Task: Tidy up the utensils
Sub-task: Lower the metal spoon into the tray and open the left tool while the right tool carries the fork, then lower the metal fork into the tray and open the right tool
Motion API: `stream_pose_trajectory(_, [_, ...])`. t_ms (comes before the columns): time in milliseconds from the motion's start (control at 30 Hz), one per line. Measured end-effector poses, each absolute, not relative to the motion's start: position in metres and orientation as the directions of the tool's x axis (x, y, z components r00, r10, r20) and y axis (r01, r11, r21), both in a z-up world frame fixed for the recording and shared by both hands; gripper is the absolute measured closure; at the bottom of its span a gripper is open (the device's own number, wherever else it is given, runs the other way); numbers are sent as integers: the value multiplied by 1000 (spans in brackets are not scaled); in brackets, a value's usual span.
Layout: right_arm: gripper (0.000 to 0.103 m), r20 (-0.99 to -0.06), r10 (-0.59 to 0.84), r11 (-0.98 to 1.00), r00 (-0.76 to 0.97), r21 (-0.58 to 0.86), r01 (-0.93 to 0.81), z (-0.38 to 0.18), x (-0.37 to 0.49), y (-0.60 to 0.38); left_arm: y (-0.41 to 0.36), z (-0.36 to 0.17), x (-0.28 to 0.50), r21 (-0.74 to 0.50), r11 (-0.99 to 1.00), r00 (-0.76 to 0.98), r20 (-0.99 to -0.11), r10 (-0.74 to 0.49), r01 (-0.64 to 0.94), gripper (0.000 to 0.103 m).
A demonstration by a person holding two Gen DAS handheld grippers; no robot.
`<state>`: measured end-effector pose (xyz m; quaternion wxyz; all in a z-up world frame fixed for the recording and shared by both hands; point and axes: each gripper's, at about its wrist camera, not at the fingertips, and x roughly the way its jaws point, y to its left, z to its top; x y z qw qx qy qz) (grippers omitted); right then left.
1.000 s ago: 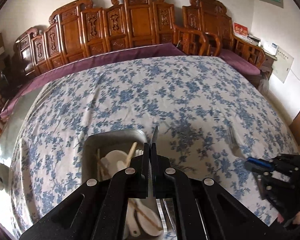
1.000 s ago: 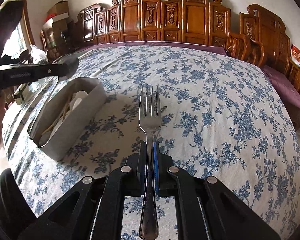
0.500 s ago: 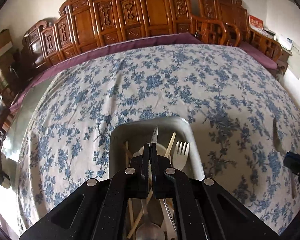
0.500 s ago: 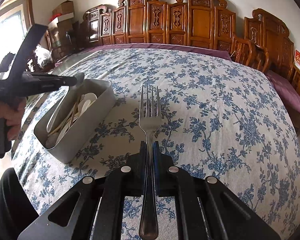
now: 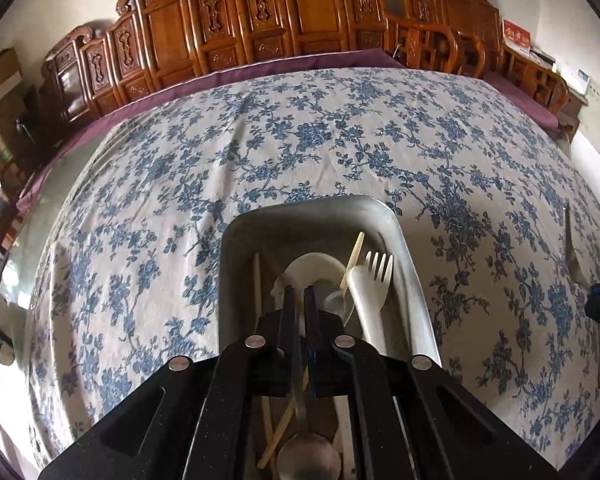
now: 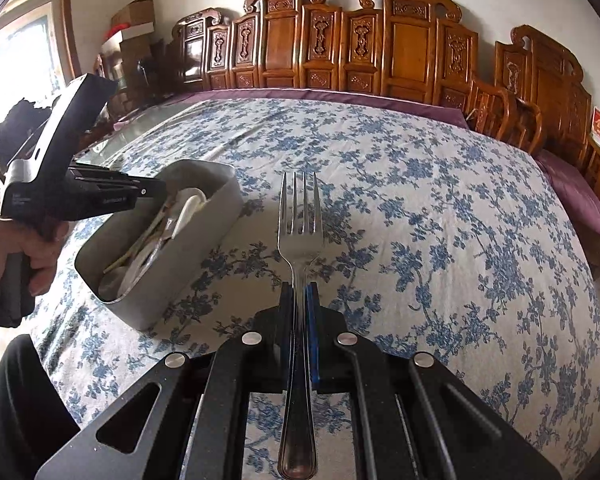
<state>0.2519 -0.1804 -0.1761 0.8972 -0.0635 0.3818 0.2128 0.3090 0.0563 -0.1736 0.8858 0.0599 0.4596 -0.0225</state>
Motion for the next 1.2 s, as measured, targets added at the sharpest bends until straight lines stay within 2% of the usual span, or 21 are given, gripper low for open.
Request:
stream_pose_trajectory(67, [95,-708,336,898,621,44,-437,-172,250,-173,61,-169,301,78,993,585,-811,8,94,86])
stream_pose_trajectory(200, [95,-705,346,892,619,43,-450,-167,246,-157,72,-160,285,72,993,596,-803,1,95,83])
stream_pose_trajectory(267, [95,-704,351,888,617,42,-458,-164,244,-148,79,-154,276,64,994,602,-799,-4,92,73])
stream_pose_trajectory(400, [95,-703,360,879,613,36,-475,-160,242,-131,93,-141,258,51,995,616,-788,-15,90,64])
stream_pose_trajectory(467, [95,-702,364,874,613,30,-485,-157,241,-121,100,-134,249,48,995,627,-779,-17,85,48])
stream_pose_trajectory(600, [95,-699,369,866,613,19,-500,-151,241,-105,112,-125,232,32,997,644,-764,-23,74,35])
stream_pose_trajectory(733, [95,-699,373,859,610,11,-512,-148,243,-91,124,-119,220,9,998,659,-751,-33,61,16])
stream_pose_trajectory(1200, [95,-717,391,843,576,28,-538,-152,260,-50,151,-121,203,-24,1000,674,-738,-30,18,14])
